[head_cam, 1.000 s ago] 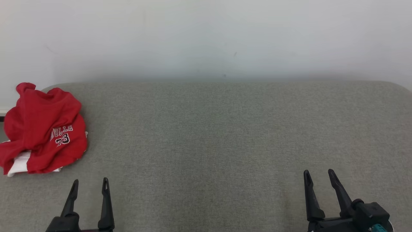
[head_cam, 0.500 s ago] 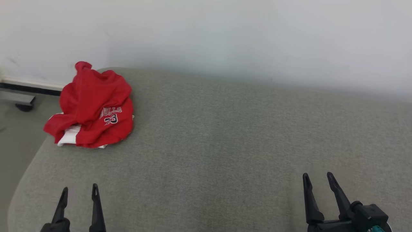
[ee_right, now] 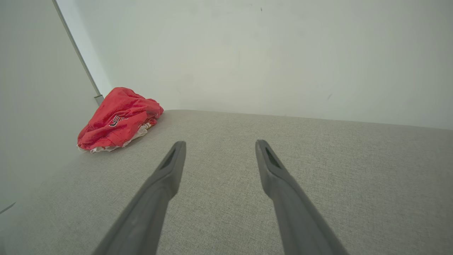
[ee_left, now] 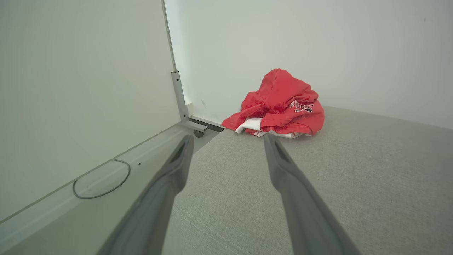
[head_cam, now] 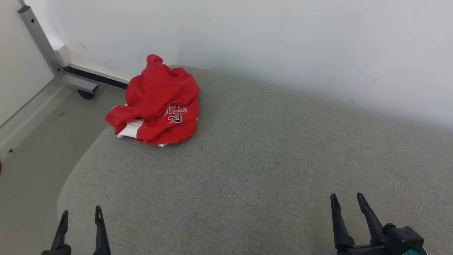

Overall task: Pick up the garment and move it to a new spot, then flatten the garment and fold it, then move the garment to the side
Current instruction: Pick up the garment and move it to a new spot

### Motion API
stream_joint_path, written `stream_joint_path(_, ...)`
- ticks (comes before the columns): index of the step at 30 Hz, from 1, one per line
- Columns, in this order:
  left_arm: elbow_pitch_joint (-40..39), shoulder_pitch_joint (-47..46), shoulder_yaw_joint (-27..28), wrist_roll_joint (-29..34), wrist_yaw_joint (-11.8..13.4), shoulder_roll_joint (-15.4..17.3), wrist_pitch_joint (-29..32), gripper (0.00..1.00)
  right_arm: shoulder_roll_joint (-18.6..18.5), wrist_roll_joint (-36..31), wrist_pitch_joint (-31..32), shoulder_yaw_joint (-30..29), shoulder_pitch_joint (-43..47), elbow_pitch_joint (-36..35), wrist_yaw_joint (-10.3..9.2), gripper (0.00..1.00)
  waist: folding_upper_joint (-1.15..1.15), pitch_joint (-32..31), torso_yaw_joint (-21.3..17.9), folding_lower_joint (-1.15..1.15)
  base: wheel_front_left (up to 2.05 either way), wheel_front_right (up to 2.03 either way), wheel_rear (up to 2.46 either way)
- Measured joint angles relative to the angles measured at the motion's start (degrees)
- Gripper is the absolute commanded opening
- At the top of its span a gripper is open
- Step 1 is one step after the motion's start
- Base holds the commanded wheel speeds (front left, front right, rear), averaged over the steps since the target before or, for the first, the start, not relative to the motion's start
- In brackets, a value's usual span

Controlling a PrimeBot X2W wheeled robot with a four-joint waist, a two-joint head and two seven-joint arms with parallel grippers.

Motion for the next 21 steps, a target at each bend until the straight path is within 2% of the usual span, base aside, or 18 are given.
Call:
stream_joint_path(11, -0.9, 0.5, 0.8, 0.0, 1.8, 0.5, 0.0, 1.0, 0.0, 0.3, 0.0, 0.5, 0.0, 0.3, 0.0, 1.0, 0.0, -0.3, 4.7, 0.0, 0.0, 0.0, 0.0)
stream_joint_path(21, -1.4, 1.1, 2.0, -1.2, 2.6, 1.1, 0.1, 1.0, 0.0, 0.8, -0.2, 1.5, -0.1, 0.8, 0.0, 1.0, 0.0, -0.4, 4.5, 0.0, 0.0, 0.0, 0.0)
